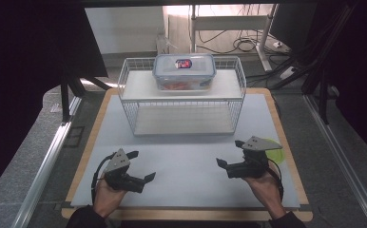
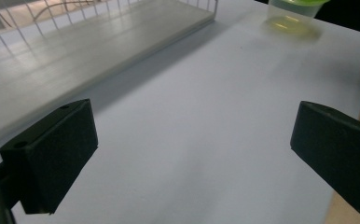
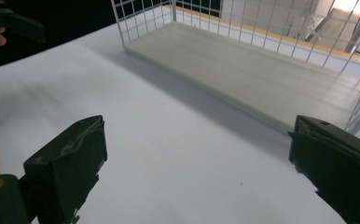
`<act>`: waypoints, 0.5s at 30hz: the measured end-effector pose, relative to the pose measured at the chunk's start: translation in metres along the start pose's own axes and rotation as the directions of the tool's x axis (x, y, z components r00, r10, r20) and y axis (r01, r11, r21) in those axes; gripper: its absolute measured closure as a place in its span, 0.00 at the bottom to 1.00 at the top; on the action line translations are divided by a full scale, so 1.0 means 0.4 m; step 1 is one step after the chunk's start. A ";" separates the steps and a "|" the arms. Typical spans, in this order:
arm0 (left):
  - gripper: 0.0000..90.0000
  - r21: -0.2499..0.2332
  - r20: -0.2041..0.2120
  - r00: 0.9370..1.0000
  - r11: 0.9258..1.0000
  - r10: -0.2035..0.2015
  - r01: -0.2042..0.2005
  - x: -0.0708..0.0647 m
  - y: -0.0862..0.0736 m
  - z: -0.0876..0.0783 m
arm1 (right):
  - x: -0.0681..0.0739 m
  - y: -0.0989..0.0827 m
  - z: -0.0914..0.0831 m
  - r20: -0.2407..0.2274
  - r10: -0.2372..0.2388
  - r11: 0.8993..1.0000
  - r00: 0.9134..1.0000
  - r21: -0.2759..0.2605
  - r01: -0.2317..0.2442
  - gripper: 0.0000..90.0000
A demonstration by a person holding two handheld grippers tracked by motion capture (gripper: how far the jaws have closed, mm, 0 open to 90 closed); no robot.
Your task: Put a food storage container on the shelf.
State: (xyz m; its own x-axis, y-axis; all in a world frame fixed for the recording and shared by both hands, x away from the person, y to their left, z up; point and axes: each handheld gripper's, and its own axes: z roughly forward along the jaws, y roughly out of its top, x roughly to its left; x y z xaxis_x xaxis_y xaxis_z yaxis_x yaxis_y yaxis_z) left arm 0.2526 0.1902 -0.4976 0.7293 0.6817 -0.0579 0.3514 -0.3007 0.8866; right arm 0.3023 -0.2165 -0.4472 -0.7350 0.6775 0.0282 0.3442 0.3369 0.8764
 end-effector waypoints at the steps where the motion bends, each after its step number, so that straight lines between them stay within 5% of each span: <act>1: 0.00 0.000 0.000 1.000 1.000 0.000 0.000 0.000 0.000 0.000 | 0.000 0.000 0.000 0.000 0.000 1.000 1.000 0.000 0.000 0.04; 8: 0.00 0.060 -0.055 0.997 0.997 0.047 -0.044 -0.022 -0.039 0.004 | 0.024 -0.059 0.008 0.035 -0.039 0.998 0.999 0.059 0.036 0.04; 15: 0.00 0.103 -0.062 0.998 0.995 0.027 -0.021 -0.023 -0.062 -0.001 | 0.033 -0.091 0.012 0.007 -0.013 0.993 1.000 0.121 0.012 0.04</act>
State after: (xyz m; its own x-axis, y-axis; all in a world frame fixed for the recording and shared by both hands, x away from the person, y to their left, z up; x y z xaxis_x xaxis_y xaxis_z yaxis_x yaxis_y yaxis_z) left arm 0.2371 0.1917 -0.5187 0.7010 0.7131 -0.0052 0.3945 -0.3817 0.8359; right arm 0.2830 -0.2166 -0.4811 -0.7353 0.6776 0.0135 0.4036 0.4218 0.8119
